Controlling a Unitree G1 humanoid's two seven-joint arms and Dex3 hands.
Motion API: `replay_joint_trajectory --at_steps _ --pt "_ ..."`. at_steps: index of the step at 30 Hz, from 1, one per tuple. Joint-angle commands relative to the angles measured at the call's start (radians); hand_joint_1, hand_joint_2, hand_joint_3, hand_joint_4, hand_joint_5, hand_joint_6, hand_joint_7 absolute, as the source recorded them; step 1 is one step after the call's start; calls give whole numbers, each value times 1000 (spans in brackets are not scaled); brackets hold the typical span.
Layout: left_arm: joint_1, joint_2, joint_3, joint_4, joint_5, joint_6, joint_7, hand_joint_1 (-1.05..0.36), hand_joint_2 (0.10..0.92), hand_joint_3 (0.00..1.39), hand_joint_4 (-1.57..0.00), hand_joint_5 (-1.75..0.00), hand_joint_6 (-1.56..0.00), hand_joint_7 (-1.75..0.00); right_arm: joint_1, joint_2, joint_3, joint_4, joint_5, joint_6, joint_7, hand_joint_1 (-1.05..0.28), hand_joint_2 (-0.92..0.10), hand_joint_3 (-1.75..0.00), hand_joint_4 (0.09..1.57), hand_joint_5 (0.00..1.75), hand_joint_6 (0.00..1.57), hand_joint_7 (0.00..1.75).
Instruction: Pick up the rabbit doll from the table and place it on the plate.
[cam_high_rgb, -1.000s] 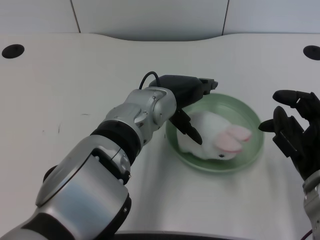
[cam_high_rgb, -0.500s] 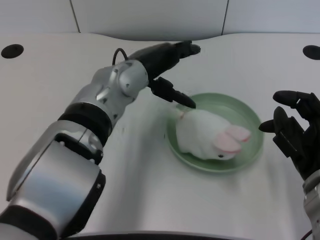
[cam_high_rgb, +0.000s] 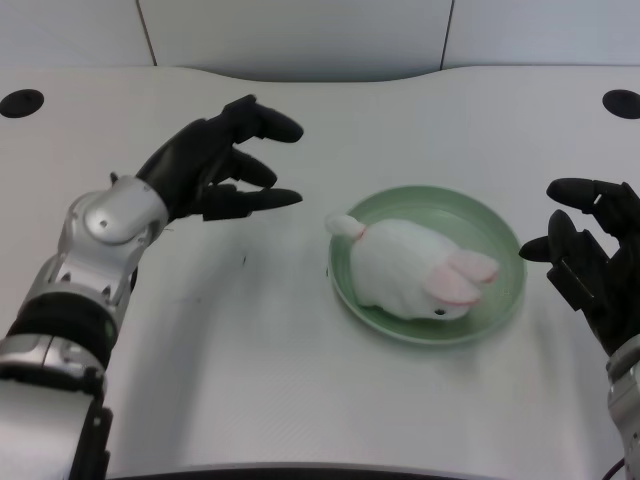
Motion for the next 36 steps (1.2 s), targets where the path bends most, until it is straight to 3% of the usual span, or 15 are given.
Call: replay_joint_trajectory --at_steps 1,6,7,10,14,17,18,19,21,29,31,34,36 --pt "80 30 53 -53 -61 21 -19 -736 921 186 -139 -1486 -9 -1198 -3 -12 -6 -10 2 6 -9 -271 -921 -641 359 1695 311 1460" --pt "216 70 120 -197 -162 115 -84 -635 921 205 -240 -1452 -15 -1207 -4 -16 -3 -3 3 -5 -2 -269 -921 -649 365 1695 313 1464" --pt "258 75 146 -244 -199 144 -96 -628 921 211 -442 -1429 -156 -1209 -5 -17 -3 -1 4 -8 0 -267 -921 -651 355 1688 318 1467" --pt "387 78 195 -438 -280 263 -94 -586 921 277 -626 -1435 -306 -1211 -9 -19 -4 5 -5 -7 -8 -266 -921 -646 355 1677 320 1463" --pt "437 77 195 -553 -297 348 -79 -575 921 304 -660 -1446 -339 -1204 -10 -21 -3 6 -6 -8 -11 -265 -921 -641 360 1668 322 1459" --pt "549 74 240 -734 -381 494 -76 -516 921 377 -727 -1524 -420 -1227 -10 -26 1 13 -8 -21 -3 -269 -921 -651 353 1663 313 1454" --pt "618 58 265 -826 -441 577 -67 -509 921 387 -735 -1536 -431 -1229 -10 -27 0 12 -6 -20 -1 -269 -921 -653 351 1663 312 1453" --pt "663 47 281 -890 -482 637 -58 -489 921 479 -790 -1660 -459 -1344 -10 -27 -1 12 -5 -19 0 -269 -921 -650 355 1669 305 1450" --pt "744 41 288 -1000 -521 726 -34 -485 921 536 -828 -1728 -500 -1430 -8 -27 0 -1 -7 -4 -8 -268 -921 -647 366 1677 304 1449" --pt "799 47 284 -1097 -527 810 -1 -483 921 569 -840 -1746 -541 -1458 -3 -25 3 -7 -5 -11 -7 -282 -921 -630 395 1686 323 1455" --pt "818 35 289 -1107 -521 818 24 -464 921 557 -887 -1746 -578 -1460 -8 -33 -1 -5 -4 -4 -6 -280 -921 -630 380 1677 322 1453" --pt "818 24 250 -1111 -470 836 81 -404 921 550 -960 -1746 -743 -1539 -37 -59 -27 29 19 2 16 -278 -921 -636 352 1671 308 1448" --pt "813 24 239 -1106 -461 836 87 -389 921 543 -974 -1746 -796 -1577 -48 -62 -36 39 27 10 17 -278 -921 -620 356 1683 306 1452"
